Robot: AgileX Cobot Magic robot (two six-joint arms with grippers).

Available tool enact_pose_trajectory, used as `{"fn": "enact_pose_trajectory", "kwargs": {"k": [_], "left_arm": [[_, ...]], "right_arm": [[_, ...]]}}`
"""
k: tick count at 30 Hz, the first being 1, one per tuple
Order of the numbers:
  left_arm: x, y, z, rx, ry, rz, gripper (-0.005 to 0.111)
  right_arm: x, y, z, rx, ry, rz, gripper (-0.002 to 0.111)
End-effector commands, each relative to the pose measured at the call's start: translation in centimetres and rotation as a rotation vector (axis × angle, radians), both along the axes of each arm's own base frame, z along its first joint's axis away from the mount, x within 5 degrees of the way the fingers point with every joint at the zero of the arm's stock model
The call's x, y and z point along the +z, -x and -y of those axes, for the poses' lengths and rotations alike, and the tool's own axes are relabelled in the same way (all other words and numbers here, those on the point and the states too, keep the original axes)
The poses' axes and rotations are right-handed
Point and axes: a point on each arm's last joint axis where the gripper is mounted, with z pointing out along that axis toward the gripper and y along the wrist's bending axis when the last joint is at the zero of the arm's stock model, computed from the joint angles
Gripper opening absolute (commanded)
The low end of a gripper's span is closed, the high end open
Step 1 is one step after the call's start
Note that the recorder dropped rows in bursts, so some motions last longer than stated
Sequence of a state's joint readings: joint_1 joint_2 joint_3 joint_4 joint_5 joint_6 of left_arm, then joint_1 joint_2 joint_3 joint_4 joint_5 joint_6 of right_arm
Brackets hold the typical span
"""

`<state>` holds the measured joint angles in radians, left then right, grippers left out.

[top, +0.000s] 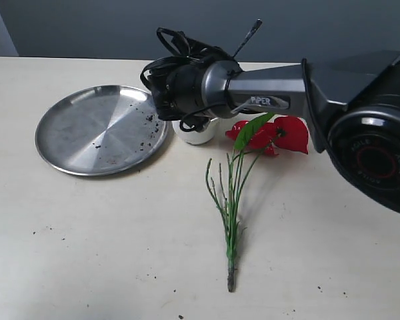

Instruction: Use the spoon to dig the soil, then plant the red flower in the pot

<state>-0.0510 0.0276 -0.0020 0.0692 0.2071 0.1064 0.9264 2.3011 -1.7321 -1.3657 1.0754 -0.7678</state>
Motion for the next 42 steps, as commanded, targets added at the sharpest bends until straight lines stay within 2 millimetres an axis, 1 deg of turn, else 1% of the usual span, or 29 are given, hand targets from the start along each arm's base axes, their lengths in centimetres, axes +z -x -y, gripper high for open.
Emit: {"fn": "enact_pose_trajectory", "kwargs": {"k": [1,2,7,11,15,19,23,32,39,42], "left_arm": [[0.0,0.0,0.0,-0.001,0.004,0.008,0.0],[0.0,0.0,0.0,-0.001,0.004,0.008,0.0],[0.0,0.0,0.0,-0.001,0.004,0.006,0.0],[0.0,0.0,0.0,-0.001,0.004,0.006,0.0],[0.0,0.0,0.0,-0.001,0.004,0.006,0.0],[0.0,0.0,0.0,-0.001,0.004,0.006,0.0],[0.0,0.0,0.0,-0.001,0.004,0.006,0.0],[0.0,0.0,0.0,-0.001,0.004,0.008,0.0],[0.0,0.0,0.0,-0.001,0.004,0.008,0.0],[0.0,0.0,0.0,-0.001,0.004,0.008,0.0]], "right_arm": [[1.5,-0.4,0.6,-0.01,-0.008,0.036,-0.001],[1.5,-0.6,0.8,-0.013,-0.01,0.034,-0.001],[0.7,-0.4,0.2,0.016,-0.07,-0.028,-0.001],[0.2,-0.1,-0.3,0.047,-0.069,-0.039,-0.001],[-0.3,-0.1,-0.2,0.032,-0.054,-0.042,-0.001],[0.2,-0.3,0.1,0.022,-0.013,0.0,-0.001],[0.2,-0.4,0.3,0.008,-0.026,-0.013,-0.001],[0.8,-1.5,2.0,-0.064,-0.017,0.003,-0.001],[0.4,-1.2,1.4,-0.034,-0.085,-0.057,-0.001],[0.2,-1.1,1.5,-0.038,-0.086,-0.076,-0.001]]}}
